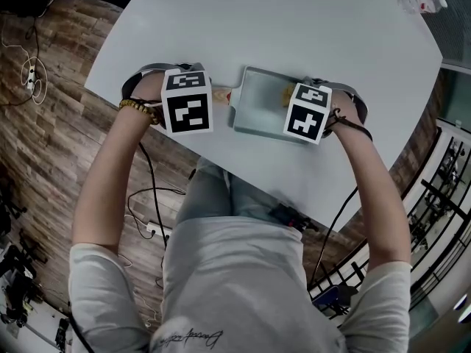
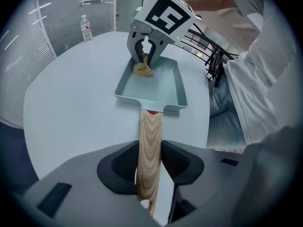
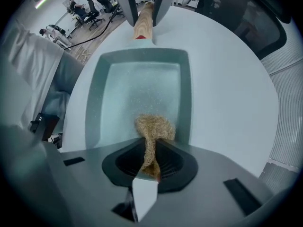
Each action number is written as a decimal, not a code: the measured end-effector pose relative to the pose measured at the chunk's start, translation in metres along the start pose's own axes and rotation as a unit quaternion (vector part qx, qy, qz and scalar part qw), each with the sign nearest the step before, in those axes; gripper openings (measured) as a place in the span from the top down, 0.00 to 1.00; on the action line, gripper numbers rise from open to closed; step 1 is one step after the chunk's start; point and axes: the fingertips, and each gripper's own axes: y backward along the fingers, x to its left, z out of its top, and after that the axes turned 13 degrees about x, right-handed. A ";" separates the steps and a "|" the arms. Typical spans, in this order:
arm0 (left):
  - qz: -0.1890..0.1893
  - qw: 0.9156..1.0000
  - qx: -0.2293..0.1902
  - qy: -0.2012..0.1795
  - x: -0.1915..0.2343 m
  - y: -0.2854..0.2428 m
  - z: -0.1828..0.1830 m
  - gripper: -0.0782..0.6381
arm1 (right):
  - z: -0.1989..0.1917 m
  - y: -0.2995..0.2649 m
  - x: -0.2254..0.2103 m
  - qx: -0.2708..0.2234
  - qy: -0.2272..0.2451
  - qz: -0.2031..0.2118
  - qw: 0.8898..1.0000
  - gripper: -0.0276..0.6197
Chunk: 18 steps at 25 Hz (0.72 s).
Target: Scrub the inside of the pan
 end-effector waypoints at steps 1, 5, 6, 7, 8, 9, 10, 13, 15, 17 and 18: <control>0.001 1.000 -0.001 0.002 0.000 0.000 0.000 0.68 | 0.000 -0.001 0.005 0.000 0.000 0.007 1.000 0.84; 0.001 1.000 0.001 0.010 0.002 0.000 -0.001 0.68 | -0.001 -0.001 0.025 -0.010 -0.005 0.037 0.999 0.84; 0.001 1.000 0.002 0.010 0.002 -0.001 0.000 0.68 | 0.000 -0.002 0.031 -0.011 -0.003 0.044 0.999 0.84; 0.001 1.000 0.003 0.011 0.002 -0.001 0.000 0.68 | 0.000 -0.002 0.036 -0.011 -0.001 0.051 0.999 0.84; 0.000 1.000 0.004 0.011 0.002 -0.001 0.000 0.68 | 0.000 -0.002 0.042 -0.010 0.002 0.057 0.998 0.84; 0.000 1.000 0.005 0.011 0.002 -0.001 0.000 0.68 | 0.000 -0.003 0.047 -0.008 0.005 0.061 0.998 0.84; 0.000 1.000 0.005 0.012 0.002 -0.001 0.000 0.68 | 0.001 -0.003 0.053 -0.007 0.008 0.065 0.998 0.84; 0.000 1.000 0.006 0.014 0.002 -0.002 0.000 0.68 | 0.002 -0.003 0.067 -0.003 0.018 0.074 0.997 0.84; 0.000 1.000 0.007 0.014 0.002 -0.002 0.000 0.68 | 0.003 -0.003 0.076 -0.001 0.024 0.076 0.997 0.84; 0.000 1.000 0.008 0.013 0.002 -0.002 0.000 0.68 | 0.004 -0.003 0.083 0.000 0.027 0.076 0.997 0.84; 0.000 1.000 0.009 0.012 0.002 -0.001 0.000 0.68 | 0.004 -0.004 0.085 0.001 0.027 0.073 0.997 0.84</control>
